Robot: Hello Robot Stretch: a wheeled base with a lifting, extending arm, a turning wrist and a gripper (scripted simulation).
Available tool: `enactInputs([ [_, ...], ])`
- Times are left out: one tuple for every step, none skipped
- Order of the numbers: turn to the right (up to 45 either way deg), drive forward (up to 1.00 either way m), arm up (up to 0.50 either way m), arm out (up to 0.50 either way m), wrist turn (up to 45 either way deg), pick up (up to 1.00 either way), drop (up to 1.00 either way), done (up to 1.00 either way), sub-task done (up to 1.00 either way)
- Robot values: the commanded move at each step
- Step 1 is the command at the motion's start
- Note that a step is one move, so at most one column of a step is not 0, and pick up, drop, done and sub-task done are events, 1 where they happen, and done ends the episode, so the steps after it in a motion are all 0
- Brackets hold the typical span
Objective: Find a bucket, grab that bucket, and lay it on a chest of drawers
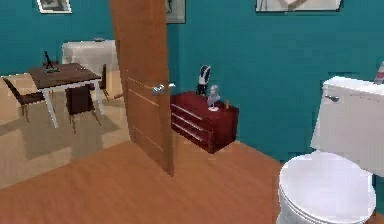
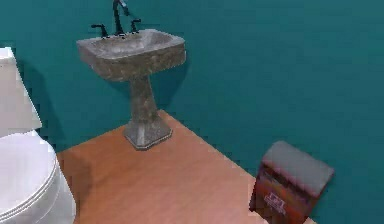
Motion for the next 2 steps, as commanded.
enactInputs([
  [-45.0,0.00,0.00,0.00,0.0,0.00,0.00,0.00,0.00],
  [-36.0,0.00,0.00,0.00,0.0,0.00,0.00,0.00,0.00],
])
